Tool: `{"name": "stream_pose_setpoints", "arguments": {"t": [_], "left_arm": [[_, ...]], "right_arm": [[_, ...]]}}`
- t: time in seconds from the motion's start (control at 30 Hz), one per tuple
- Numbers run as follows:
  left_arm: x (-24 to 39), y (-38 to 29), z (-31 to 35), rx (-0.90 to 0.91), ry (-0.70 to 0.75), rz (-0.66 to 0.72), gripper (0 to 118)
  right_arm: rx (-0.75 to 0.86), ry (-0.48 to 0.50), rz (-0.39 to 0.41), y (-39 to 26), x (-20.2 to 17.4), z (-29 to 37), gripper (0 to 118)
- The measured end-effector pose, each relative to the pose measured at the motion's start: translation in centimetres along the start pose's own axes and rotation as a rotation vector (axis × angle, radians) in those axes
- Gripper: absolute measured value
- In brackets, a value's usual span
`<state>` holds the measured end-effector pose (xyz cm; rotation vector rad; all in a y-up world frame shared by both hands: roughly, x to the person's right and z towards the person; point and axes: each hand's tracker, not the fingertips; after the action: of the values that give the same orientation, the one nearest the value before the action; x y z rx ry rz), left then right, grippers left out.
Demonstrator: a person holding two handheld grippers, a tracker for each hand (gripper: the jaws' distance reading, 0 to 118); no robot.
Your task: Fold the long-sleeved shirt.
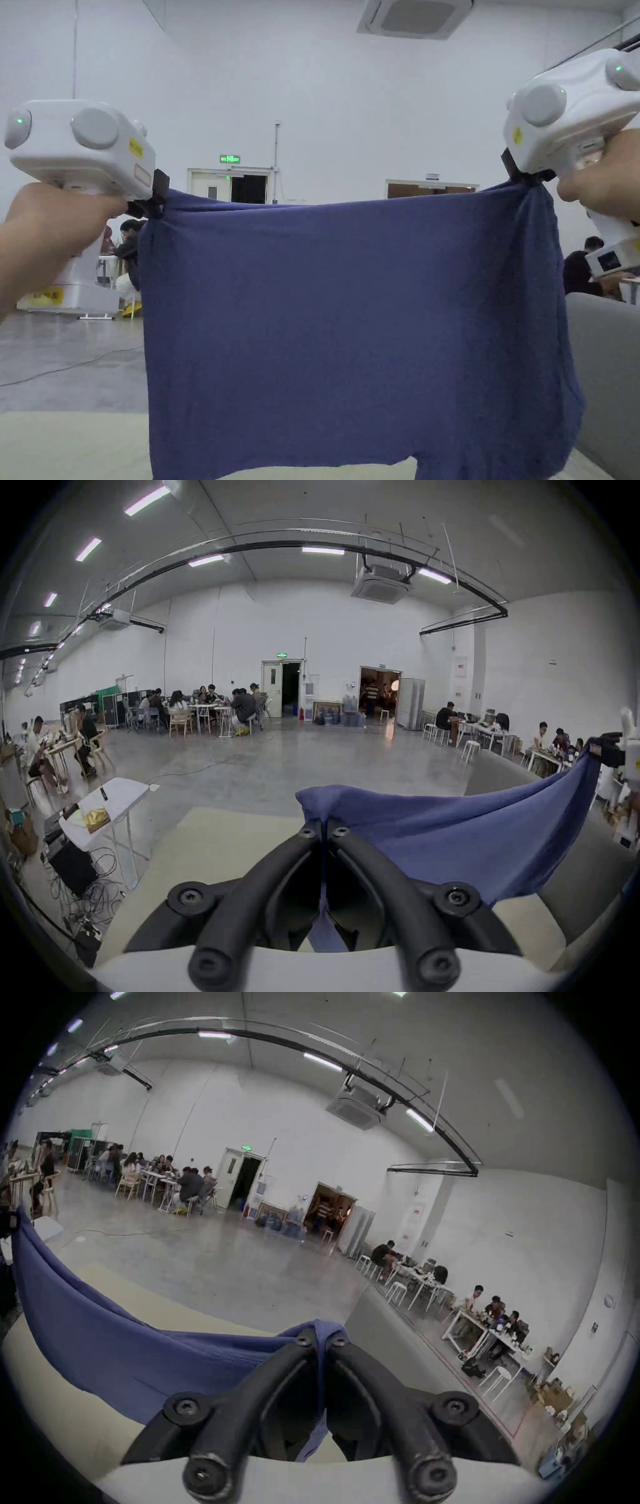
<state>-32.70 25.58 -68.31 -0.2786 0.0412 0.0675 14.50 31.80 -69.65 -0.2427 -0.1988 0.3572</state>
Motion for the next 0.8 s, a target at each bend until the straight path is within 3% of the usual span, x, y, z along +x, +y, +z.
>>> {"name": "stream_pose_setpoints", "arguments": {"t": [0.2,0.47,0.7,0.8], "left_arm": [[-0.3,-4.8,-2.0,-0.079,-0.012,-0.011,0],[-1.4,-19.8,-2.8,-0.359,-0.054,-0.061,0],[-2.4,-32.6,3.8,-0.524,-0.144,-0.107,0],[-3.3,-37.4,8.5,-0.608,-0.182,-0.059,0]], "right_arm": [[-0.090,0.075,0.003,-6.2,-1.4,-2.4,0],[-0.334,0.243,0.091,-25.1,-6.8,-3.6,0],[-0.465,0.361,0.059,-39.6,-6.7,3.3,0],[-0.482,0.394,0.072,-44.8,-6.2,8.3,0]]}}
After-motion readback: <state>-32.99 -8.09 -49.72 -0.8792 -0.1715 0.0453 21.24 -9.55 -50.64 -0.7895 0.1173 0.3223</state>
